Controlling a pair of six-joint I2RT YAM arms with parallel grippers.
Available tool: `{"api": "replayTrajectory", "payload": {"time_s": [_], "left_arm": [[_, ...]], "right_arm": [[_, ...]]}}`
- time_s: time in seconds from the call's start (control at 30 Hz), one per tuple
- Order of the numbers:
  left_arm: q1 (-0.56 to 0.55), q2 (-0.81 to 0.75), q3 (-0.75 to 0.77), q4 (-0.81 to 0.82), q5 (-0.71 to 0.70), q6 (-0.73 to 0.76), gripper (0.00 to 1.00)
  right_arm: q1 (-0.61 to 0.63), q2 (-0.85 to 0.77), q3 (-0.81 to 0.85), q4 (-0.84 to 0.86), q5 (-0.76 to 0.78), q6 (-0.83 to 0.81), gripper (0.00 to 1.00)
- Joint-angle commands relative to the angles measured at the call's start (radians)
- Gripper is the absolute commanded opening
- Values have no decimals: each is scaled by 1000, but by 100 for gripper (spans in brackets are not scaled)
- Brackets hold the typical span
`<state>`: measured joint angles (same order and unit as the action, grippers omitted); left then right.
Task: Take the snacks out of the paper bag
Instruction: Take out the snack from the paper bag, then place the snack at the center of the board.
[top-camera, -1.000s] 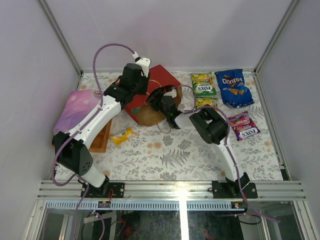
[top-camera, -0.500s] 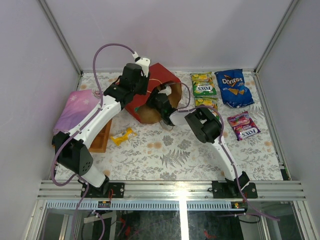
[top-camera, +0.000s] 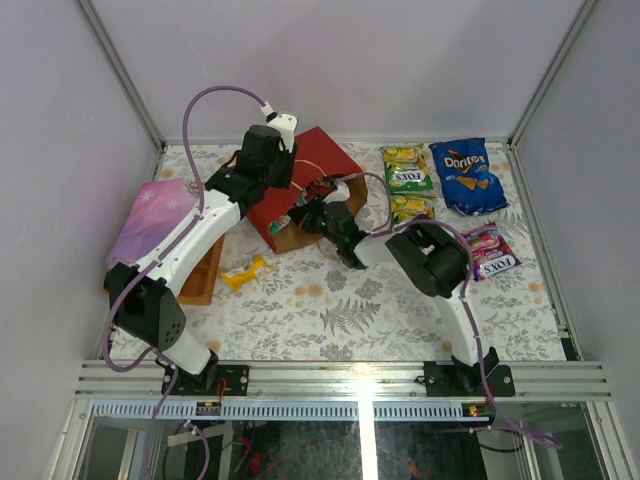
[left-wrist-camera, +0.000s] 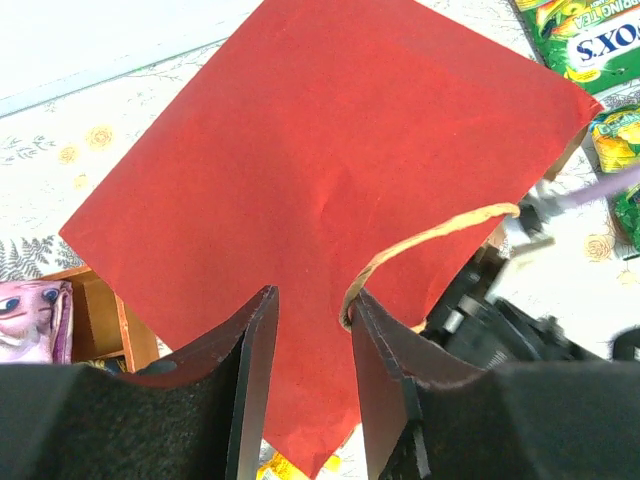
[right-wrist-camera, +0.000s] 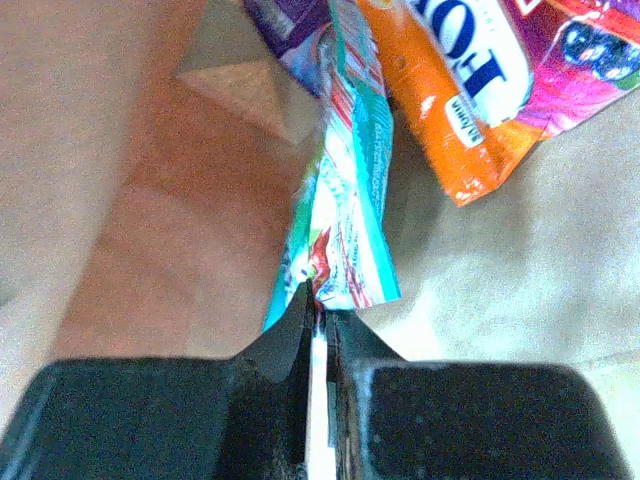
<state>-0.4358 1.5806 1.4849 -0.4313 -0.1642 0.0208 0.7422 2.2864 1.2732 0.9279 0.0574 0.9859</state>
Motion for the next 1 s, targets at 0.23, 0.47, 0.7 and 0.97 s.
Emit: {"api": "replayTrajectory", "payload": {"time_s": [0.23,0.47,0.7,0.97], "left_arm": [[13,-23,2,52,-3,-16,35],[14,-23,2,54,-7,-17,35],[14,-9,23,47,7,-19,35],[14,-26,26,48,39,-37,35]], "right_arm": [[30,-464,-308,64,-49,-206,0],[30,-771,-572,-41,-81,-255,0],[28,-1245,-879,-356,115,-266,0],[26,-1561,-987,-824,237,-158,0]]}}
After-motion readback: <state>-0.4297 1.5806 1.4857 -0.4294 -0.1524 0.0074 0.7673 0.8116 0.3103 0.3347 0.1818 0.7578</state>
